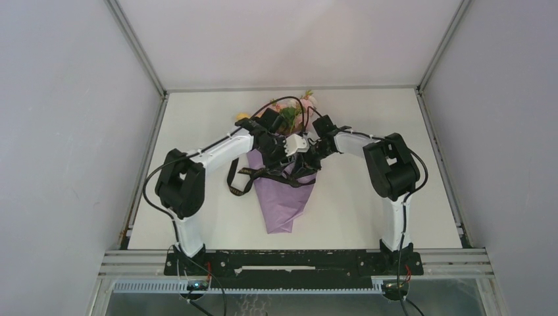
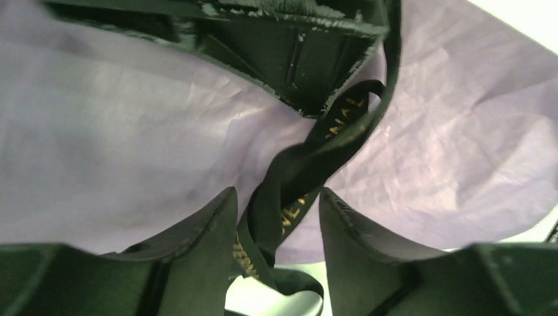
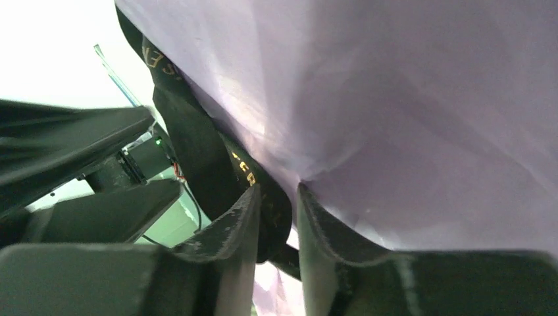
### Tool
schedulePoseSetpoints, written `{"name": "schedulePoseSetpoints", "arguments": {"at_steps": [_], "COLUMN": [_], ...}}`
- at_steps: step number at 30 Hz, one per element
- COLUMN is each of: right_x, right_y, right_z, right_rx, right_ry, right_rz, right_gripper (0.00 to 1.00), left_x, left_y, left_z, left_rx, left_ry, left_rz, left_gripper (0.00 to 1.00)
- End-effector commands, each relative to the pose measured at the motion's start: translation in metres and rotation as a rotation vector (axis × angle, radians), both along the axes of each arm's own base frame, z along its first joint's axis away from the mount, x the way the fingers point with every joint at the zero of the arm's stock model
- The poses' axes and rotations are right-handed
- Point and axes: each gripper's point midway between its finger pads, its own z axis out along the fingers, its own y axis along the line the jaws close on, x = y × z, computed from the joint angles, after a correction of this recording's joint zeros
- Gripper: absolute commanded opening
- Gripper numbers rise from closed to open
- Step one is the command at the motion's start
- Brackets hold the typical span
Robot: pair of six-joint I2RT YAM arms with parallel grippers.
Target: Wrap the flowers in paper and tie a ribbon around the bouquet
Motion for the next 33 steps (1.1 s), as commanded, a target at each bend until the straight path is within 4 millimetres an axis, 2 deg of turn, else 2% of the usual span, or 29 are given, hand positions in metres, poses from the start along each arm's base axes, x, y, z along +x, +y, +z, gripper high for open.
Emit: {"name": "schedulePoseSetpoints", "arguments": {"at_steps": [1, 2, 4, 10, 16, 22, 27, 33], "right_x": [-0.002, -0.003, -0.005, -0.010, -0.012, -0.013, -0.012, -0.010], "right_y": [0.007, 0.008, 0.010, 0.010, 0.010, 0.008, 0.005, 0.001], "right_z": [0.000, 0.000, 0.000, -0.002, -0.003, -0.004, -0.006, -0.004], "right_rx": [0.029, 0.031, 0.040, 0.045, 0.048, 0.045, 0.043, 0.047], "right_ry": [0.016, 0.020, 0.030, 0.052, 0.060, 0.056, 0.062, 0.064], "right_rz": [0.003, 0.006, 0.012, 0.026, 0.030, 0.027, 0.018, 0.005], "right_gripper": [0.28, 0.21, 0.14, 0.05, 0.02, 0.00, 0.00, 0.00], "left_x": [-0.006, -0.008, -0.014, -0.030, -0.014, -0.015, -0.016, -0.025], "left_y": [-0.009, -0.009, -0.010, -0.017, -0.026, -0.025, -0.019, -0.016], "left_z": [0.062, 0.061, 0.057, 0.033, 0.014, -0.002, -0.014, -0.018], "left_rx": [-0.076, -0.069, -0.052, 0.034, 0.091, 0.112, 0.147, 0.141], "left_ry": [-0.087, -0.087, -0.088, -0.149, -0.228, -0.216, -0.202, -0.173], "left_rz": [-0.111, -0.132, -0.164, -0.292, -0.296, -0.306, -0.312, -0.338], "left_gripper": [0.57, 0.59, 0.62, 0.66, 0.61, 0.43, 0.43, 0.46]}}
